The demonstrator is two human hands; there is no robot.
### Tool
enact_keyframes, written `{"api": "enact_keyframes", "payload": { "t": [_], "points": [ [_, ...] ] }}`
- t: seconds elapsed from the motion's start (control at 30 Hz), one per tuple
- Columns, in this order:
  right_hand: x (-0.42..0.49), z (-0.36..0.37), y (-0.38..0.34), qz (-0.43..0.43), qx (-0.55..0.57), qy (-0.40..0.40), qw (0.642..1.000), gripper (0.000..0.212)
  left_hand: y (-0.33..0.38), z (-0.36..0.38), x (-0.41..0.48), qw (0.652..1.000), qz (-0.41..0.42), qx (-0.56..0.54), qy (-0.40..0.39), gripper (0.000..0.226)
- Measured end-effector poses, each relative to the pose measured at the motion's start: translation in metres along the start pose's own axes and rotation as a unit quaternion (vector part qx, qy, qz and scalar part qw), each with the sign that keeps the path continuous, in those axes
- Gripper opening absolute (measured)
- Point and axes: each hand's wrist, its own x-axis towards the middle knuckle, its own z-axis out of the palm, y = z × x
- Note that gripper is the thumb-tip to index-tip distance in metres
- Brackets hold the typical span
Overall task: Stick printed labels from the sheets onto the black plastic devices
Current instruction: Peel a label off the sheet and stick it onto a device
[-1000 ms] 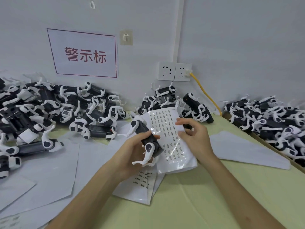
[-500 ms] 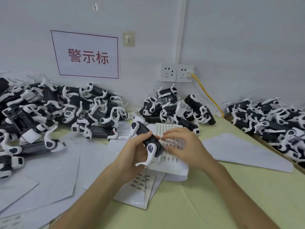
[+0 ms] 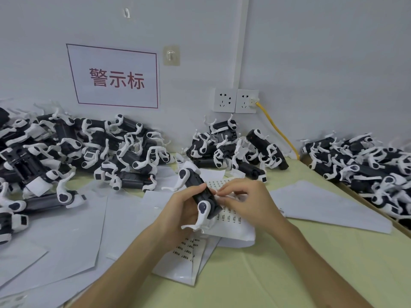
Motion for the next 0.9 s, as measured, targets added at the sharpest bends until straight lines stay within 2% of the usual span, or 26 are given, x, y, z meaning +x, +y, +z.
{"api": "enact_keyframes", "payload": {
  "t": [0.17, 0.33, 0.47, 0.6, 0.73, 0.83, 0.9],
  "points": [
    [0.000, 0.002, -0.001, -0.003, 0.004, 0.007, 1.000, 0.013, -0.002, 0.001, 0.004, 0.999, -0.005, -0.025, 0.021, 0.027],
    [0.001, 0.002, -0.002, 0.039, 0.014, -0.004, 0.999, 0.016, -0.006, -0.002, 0.009, 0.999, -0.015, -0.017, 0.029, 0.028],
    [0.002, 0.002, -0.003, 0.047, 0.009, -0.004, 0.999, 0.012, -0.009, -0.004, 0.007, 0.997, -0.030, 0.062, 0.038, 0.026],
    [0.001, 0.003, -0.005, 0.054, 0.014, -0.005, 0.998, 0.011, -0.012, -0.007, 0.011, 0.995, -0.011, 0.079, 0.062, 0.040],
    [0.000, 0.002, -0.006, 0.082, 0.027, -0.026, 0.996, 0.017, -0.015, -0.011, 0.020, 0.993, -0.020, 0.105, 0.058, 0.041],
    [-0.001, 0.002, -0.006, 0.088, 0.028, -0.039, 0.995, 0.027, -0.018, -0.016, 0.024, 0.989, -0.032, 0.131, 0.057, 0.060],
    [-0.001, 0.003, -0.006, 0.085, 0.023, -0.037, 0.995, 0.023, -0.019, -0.020, 0.025, 0.987, -0.035, 0.143, 0.058, 0.065]
  ]
}}
